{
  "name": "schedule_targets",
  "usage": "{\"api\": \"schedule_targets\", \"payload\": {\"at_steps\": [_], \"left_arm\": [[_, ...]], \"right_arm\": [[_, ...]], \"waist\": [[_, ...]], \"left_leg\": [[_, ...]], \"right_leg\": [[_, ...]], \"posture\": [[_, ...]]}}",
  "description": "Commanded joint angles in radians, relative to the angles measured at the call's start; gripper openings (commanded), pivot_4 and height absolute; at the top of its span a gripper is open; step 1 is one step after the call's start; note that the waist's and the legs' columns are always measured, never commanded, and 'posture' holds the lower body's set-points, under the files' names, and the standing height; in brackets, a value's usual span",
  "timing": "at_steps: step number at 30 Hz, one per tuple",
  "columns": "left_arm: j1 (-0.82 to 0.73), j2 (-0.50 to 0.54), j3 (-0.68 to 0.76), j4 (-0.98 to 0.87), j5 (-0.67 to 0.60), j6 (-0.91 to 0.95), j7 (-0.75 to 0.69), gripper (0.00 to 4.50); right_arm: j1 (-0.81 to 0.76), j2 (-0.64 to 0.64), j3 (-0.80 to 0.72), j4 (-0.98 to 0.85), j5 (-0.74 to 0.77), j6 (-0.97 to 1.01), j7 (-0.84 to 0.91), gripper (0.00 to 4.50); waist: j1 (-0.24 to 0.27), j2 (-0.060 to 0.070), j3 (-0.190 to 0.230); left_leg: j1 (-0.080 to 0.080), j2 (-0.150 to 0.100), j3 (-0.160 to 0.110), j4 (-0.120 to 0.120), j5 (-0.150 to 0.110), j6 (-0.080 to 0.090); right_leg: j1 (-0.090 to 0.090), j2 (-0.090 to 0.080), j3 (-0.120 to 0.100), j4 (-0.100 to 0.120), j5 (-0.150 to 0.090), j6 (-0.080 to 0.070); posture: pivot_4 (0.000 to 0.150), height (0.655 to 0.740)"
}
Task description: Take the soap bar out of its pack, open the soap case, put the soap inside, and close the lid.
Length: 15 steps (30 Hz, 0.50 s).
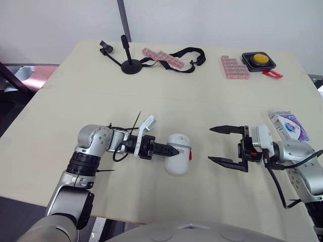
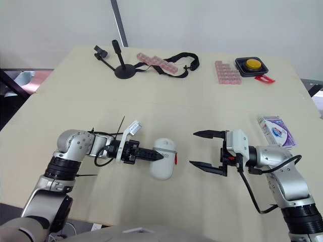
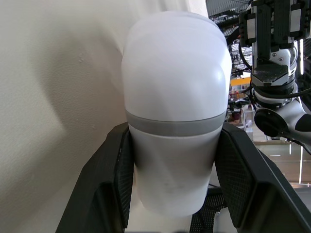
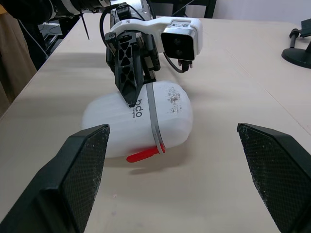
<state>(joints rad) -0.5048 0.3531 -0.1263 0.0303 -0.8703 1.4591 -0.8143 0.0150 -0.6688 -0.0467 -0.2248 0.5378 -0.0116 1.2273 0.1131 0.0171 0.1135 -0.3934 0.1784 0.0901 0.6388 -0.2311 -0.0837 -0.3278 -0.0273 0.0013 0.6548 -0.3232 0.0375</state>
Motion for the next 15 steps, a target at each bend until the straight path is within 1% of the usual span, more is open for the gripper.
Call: {"api": "schedule_targets", "payload": {"at_steps": [1,2,4,6,8,9,15], "left_arm": [[-0.005,0.025,-0.032,-0.005,0.019,-0.025,-0.022,1.89],[-0.005,0.027,-0.035,-0.004,0.019,-0.028,-0.026,1.89],[-0.016,0.032,-0.046,0.02,0.041,-0.06,-0.033,2.92],[-0.026,0.033,-0.049,0.037,0.055,-0.078,-0.038,3.54],[-0.037,0.041,-0.057,0.05,0.076,-0.105,-0.049,4.32],[-0.041,0.043,-0.059,0.056,0.082,-0.113,-0.053,4.48],[-0.055,0.085,-0.099,0.063,0.126,-0.195,-0.102,4.48]], "right_arm": [[0.0,-0.004,-0.012,-0.032,0.002,-0.005,-0.003,4.48],[0.0,-0.004,-0.012,-0.032,0.002,-0.005,-0.003,4.48],[0.0,-0.005,-0.011,-0.031,0.0,-0.002,-0.005,4.5],[0.001,-0.006,-0.01,-0.029,-0.001,0.0,-0.006,4.5],[0.0,-0.006,-0.008,-0.025,-0.004,-0.001,-0.005,4.5],[0.0,-0.006,-0.007,-0.024,-0.004,-0.002,-0.005,4.5],[-0.002,-0.002,-0.003,-0.017,-0.009,-0.003,-0.005,4.5]], "waist": [[0.002,0.0,0.0],[0.002,0.0,0.0],[0.003,0.0,0.0],[0.003,0.0,0.0],[0.005,0.0,0.0],[0.007,0.0,0.0],[0.003,0.0,0.0]], "left_leg": [[0.0,0.0,0.0,0.0,0.0,0.0],[0.0,0.0,0.0,0.0,0.0,0.0],[0.0,0.0,0.0,0.0,0.0,0.0],[0.0,0.0,0.0,0.0,0.0,0.0],[0.0,0.0,0.0,0.0,0.0,0.0],[0.0,0.0,0.0,0.0,0.0,0.0],[0.001,0.0,0.0,0.0,0.0,0.0]], "right_leg": [[0.0,0.0,0.0,0.0,0.0,0.0],[0.0,0.0,0.0,0.0,0.0,0.0],[0.0,0.0,0.0,0.0,0.0,0.0],[0.0,0.0,0.0,0.0,0.0,0.0],[0.0,-0.001,0.0,0.0,0.0,0.0],[0.001,-0.001,0.0,0.0,0.0,0.0],[0.001,-0.004,0.0,0.0,0.001,0.001]], "posture": [[0.15,0.7343],[0.15,0.7343],[0.15,0.7343],[0.15,0.7343],[0.15,0.7343],[0.15,0.7343],[0.15,0.7343]]}}
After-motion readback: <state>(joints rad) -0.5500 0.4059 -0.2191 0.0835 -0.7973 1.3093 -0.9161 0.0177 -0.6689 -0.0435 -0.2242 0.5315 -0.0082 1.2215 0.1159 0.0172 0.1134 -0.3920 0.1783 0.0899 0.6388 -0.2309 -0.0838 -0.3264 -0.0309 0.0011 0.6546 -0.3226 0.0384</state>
